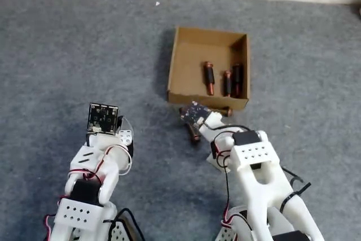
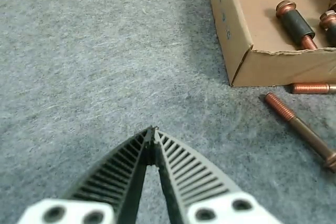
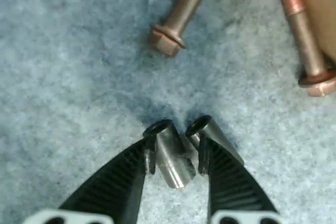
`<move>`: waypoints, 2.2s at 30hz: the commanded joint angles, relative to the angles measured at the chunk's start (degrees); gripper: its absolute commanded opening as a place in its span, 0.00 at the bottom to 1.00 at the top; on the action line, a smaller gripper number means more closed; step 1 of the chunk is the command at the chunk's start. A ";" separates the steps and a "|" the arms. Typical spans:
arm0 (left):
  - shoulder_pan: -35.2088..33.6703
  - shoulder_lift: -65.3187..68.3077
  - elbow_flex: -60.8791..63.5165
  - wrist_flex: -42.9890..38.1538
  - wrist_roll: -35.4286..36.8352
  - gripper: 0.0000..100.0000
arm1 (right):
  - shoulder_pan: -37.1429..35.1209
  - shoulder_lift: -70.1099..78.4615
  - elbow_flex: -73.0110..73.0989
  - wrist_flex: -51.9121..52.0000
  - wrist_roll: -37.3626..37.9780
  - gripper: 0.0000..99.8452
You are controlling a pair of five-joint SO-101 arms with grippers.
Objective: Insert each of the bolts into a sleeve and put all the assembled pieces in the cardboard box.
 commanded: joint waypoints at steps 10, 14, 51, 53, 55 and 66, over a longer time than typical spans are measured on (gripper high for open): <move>1.27 -0.66 1.63 -1.32 -0.62 0.01 | 0.31 0.48 3.47 9.10 1.23 0.13; 1.27 -0.66 1.63 -1.32 -0.62 0.01 | 0.13 1.01 3.38 8.84 1.23 0.13; 0.84 -0.22 -9.10 14.86 -21.98 0.01 | 9.45 -32.48 1.71 2.86 -39.12 0.01; 1.27 -0.04 -12.79 18.20 -23.21 0.01 | 13.85 -36.09 4.62 0.48 -39.56 0.01; 1.80 0.04 -17.10 21.71 -24.18 0.01 | 16.92 -39.69 7.08 -1.19 -41.41 0.01; 16.40 30.20 -43.21 34.73 -32.35 0.04 | 28.88 -60.62 13.85 -1.63 -47.56 0.01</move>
